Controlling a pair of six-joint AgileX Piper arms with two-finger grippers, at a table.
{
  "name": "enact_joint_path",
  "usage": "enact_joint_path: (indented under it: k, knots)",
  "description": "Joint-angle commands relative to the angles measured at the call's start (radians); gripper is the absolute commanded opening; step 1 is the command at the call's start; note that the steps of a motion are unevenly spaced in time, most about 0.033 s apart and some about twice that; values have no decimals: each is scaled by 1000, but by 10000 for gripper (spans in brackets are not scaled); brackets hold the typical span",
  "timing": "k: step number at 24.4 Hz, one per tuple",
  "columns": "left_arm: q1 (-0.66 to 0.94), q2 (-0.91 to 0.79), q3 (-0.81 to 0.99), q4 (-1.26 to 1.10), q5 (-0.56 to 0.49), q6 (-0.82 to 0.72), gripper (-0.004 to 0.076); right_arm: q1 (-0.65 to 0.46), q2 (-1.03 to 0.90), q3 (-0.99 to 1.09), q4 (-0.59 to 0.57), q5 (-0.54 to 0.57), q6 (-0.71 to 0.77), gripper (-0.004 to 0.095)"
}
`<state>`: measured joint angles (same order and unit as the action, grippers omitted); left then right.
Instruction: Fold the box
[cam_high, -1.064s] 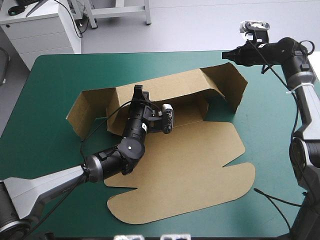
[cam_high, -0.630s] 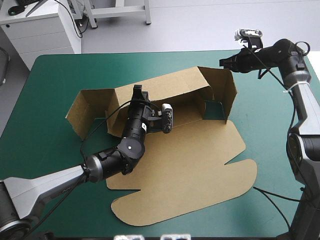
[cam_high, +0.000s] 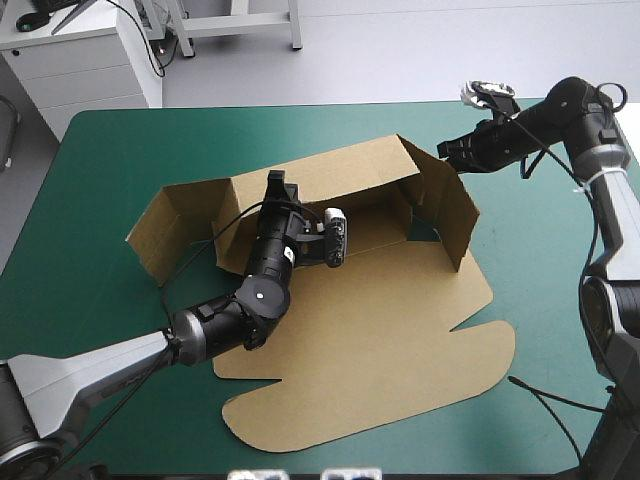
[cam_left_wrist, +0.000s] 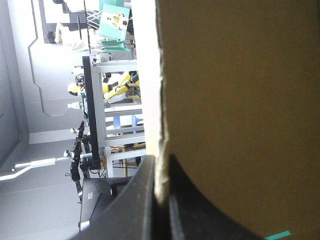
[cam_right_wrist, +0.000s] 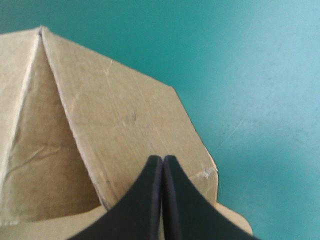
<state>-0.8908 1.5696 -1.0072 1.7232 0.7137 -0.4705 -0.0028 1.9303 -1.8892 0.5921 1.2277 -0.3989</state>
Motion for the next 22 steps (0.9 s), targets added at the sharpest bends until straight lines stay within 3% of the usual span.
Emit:
enact_joint_path:
  k: [1,11,15,22]
  knots:
    - [-8,-31,-28,109,23,-13,-8,26,-105,85,45,10,-62,-4]
    - [-8,-31,-28,109,23,-14,-8,104,-288,421,50,-267,-187,-4]
    - [-8,-31,-28,109,23,-14,-8,104,-357,558,95,-369,-317,-4]
    - [-8,-31,-28,109,21,-14,-8,104,-368,583,118,-388,-468,-4]
